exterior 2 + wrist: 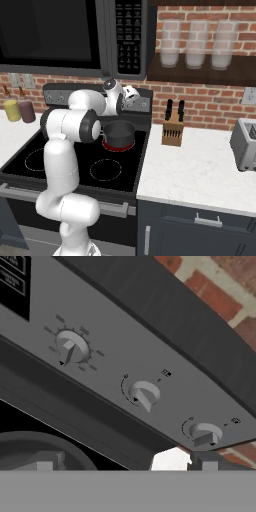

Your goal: Turn off the rear right burner of the stove.

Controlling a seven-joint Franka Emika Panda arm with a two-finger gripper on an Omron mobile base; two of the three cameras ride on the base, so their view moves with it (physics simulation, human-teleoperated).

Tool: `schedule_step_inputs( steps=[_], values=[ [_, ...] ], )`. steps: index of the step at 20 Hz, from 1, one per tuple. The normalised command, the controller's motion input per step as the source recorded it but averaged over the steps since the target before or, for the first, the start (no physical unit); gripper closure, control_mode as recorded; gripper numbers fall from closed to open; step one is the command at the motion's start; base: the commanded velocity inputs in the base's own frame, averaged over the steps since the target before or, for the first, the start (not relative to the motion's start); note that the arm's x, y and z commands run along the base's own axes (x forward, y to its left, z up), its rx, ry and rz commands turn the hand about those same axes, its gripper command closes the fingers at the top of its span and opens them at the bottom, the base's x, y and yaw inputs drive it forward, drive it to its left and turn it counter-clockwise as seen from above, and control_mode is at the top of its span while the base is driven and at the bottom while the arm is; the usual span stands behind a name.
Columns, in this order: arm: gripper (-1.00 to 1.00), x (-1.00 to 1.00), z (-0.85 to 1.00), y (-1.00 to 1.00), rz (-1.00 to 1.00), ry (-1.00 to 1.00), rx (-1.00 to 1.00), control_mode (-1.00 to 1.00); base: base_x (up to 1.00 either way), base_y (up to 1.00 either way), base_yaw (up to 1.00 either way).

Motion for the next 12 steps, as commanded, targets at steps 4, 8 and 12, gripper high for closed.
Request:
schedule_step_inputs(
  steps=[4, 8, 12],
  values=[
    [-1.0, 0.09, -0.04, 0.0, 0.0, 0.0, 0.0, -1.0, 0.0, 0.0, 0.0],
    [-1.0, 0.16, -0.06, 0.0, 0.0, 0.0, -0.01, -1.0, 0.0, 0.0, 0.0],
    [-1.0, 0.15, -0.07, 0.0, 0.0, 0.0, -0.01, -1.0, 0.0, 0.0, 0.0]
  ],
)
